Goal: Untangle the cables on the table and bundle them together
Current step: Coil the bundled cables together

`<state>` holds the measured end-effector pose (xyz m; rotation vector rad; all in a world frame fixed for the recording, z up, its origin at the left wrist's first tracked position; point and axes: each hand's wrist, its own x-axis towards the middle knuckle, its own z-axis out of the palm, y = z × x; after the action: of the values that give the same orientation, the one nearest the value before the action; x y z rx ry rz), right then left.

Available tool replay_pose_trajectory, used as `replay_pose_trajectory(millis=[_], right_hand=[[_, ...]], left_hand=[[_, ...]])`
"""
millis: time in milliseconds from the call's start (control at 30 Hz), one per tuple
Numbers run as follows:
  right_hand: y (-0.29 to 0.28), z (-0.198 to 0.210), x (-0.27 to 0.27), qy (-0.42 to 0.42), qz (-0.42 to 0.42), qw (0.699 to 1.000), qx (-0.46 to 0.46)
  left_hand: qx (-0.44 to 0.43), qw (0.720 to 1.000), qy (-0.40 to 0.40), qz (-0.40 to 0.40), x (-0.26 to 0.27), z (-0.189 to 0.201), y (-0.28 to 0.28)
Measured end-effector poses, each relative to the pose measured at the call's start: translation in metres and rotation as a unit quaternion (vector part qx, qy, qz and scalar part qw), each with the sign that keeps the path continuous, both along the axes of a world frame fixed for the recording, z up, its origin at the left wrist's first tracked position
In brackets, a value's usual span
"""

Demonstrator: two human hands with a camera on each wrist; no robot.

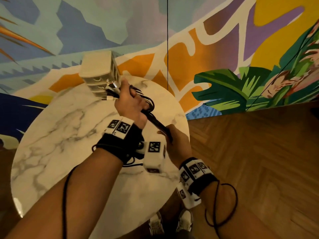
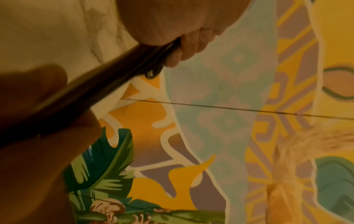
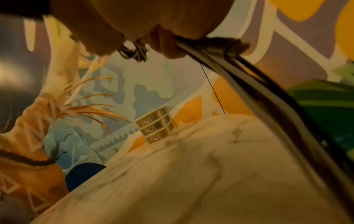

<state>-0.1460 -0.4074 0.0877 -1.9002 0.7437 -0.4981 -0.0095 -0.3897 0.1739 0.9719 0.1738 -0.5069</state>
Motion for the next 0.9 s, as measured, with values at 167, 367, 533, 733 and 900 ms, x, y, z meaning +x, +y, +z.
replay_pose_trajectory(millis=[167,367,533,733,900], right_hand=[[-0.016,-0.013,-0.025,0.017,0.075,0.991,0.109],[-0.047,0.009,-0.029,0.084,0.194,0.839,0.501],[-0.066,0.029,-0.021,0.167,0.275,0.835,0.447],[-0.077,0.046,-0.026,0.261,0.248,0.839,0.408],[-0.084,0.049,-0.02,0.227,0.223,0.851,0.417]], left_hand=[[-0.045,0.99,-0.016,-0.136,0.022,-0.002,0.019],[-0.09,0.875,-0.124,-0.459,0.016,0.023,0.033],[0.146,0.62,-0.41,-0.653,-0.023,0.067,0.05],[0.314,0.111,-0.685,-0.648,-0.036,0.06,0.062],[0.377,-0.027,-0.722,-0.579,-0.034,0.043,0.06]])
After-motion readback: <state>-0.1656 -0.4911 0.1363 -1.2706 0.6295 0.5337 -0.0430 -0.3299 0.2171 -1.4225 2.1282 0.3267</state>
